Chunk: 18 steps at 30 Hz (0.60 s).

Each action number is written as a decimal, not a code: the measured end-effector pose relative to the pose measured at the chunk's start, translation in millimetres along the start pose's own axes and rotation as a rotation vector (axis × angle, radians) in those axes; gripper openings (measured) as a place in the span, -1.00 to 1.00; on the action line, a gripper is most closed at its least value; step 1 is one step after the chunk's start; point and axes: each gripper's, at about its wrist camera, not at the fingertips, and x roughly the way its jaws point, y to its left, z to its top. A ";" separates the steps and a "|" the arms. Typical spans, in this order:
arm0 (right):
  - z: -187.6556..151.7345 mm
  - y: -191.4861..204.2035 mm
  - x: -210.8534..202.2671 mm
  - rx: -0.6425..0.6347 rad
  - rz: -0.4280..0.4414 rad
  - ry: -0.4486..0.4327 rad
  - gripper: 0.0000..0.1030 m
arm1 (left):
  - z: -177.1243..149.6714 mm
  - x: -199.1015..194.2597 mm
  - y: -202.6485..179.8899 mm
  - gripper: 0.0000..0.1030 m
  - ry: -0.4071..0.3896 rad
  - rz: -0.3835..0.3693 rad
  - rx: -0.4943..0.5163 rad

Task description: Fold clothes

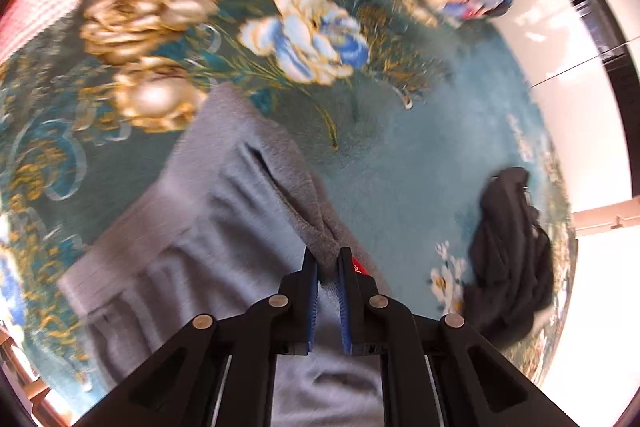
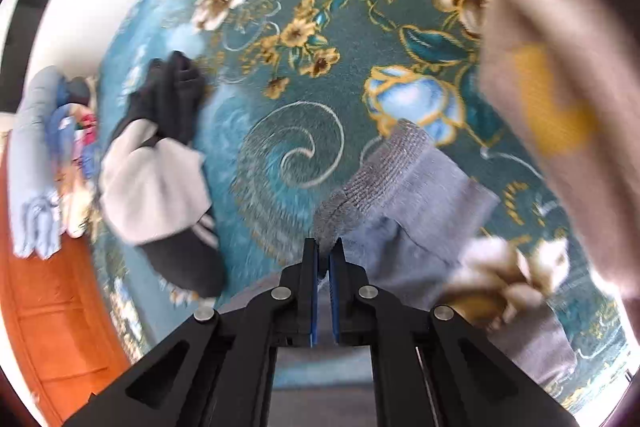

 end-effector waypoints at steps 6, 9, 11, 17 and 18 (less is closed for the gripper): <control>-44.3 -36.5 -38.3 -0.035 0.098 -0.001 -0.91 | -50.6 -60.3 56.1 -0.81 -0.057 -0.062 -0.041; -67.8 -56.0 -58.0 -0.073 0.128 0.004 -0.91 | -76.0 -76.6 83.1 -0.81 -0.070 -0.066 -0.051; -84.4 -70.2 -73.4 -0.101 0.150 0.000 -0.91 | -91.4 -84.5 100.0 -0.81 -0.074 -0.071 -0.063; -128.0 -111.4 -72.2 -0.203 0.117 0.021 -0.91 | -129.6 -82.5 148.2 -0.81 -0.059 -0.037 -0.118; -134.5 -119.4 -66.5 -0.208 0.102 0.032 -0.91 | -135.1 -79.4 155.0 -0.81 -0.055 -0.022 -0.125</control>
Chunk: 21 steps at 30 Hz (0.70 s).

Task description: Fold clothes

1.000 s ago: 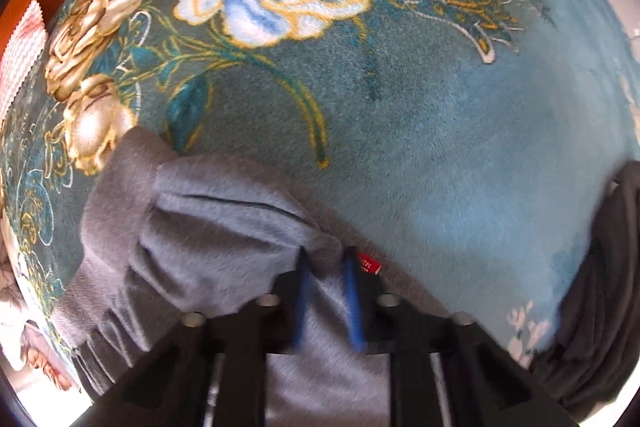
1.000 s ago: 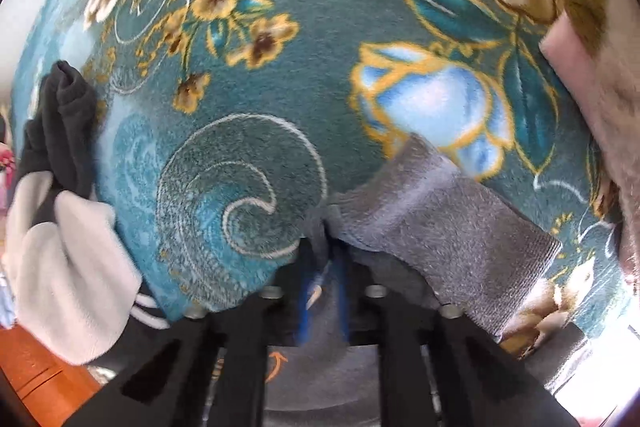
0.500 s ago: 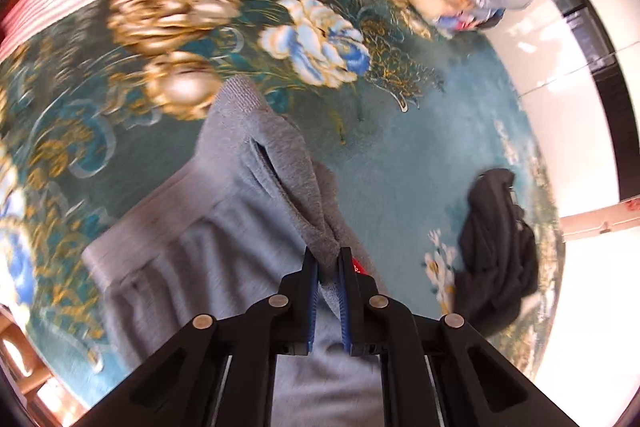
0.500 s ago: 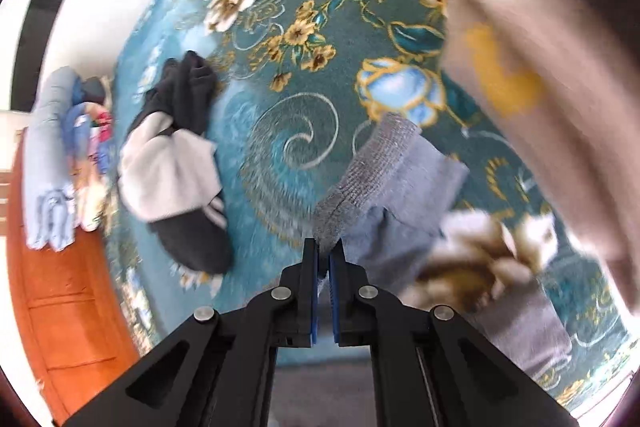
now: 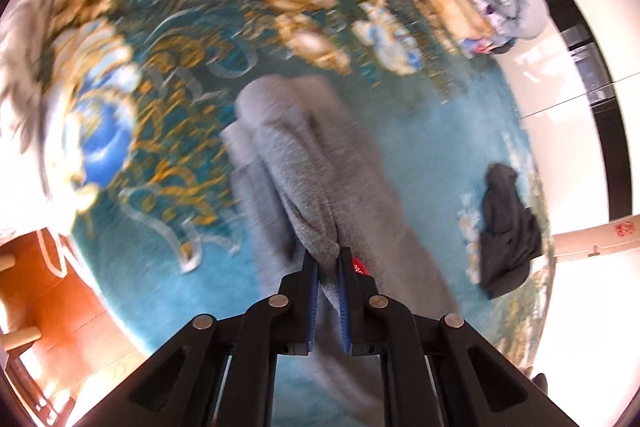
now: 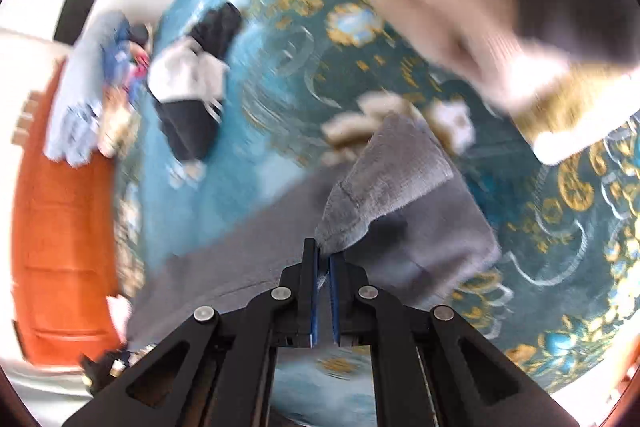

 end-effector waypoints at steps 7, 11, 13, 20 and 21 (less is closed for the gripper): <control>-29.0 -37.6 37.9 0.012 -0.063 0.120 -0.89 | -18.7 10.7 35.6 -0.80 0.030 0.005 -0.057; -25.9 -39.0 35.6 -0.030 -0.036 0.140 -0.82 | -19.7 7.4 33.8 -0.74 0.038 0.014 -0.041; -24.7 -40.9 29.4 -0.048 -0.033 0.142 -0.46 | -18.8 4.2 26.8 -0.67 0.036 0.039 -0.014; -15.1 -76.5 -5.9 -0.031 -0.008 0.057 -0.17 | -14.7 -35.1 -26.1 -0.45 -0.105 0.173 0.089; -13.3 -82.2 -6.7 -0.016 0.000 0.044 -0.17 | -16.6 -40.9 -39.5 -0.43 -0.119 0.152 0.105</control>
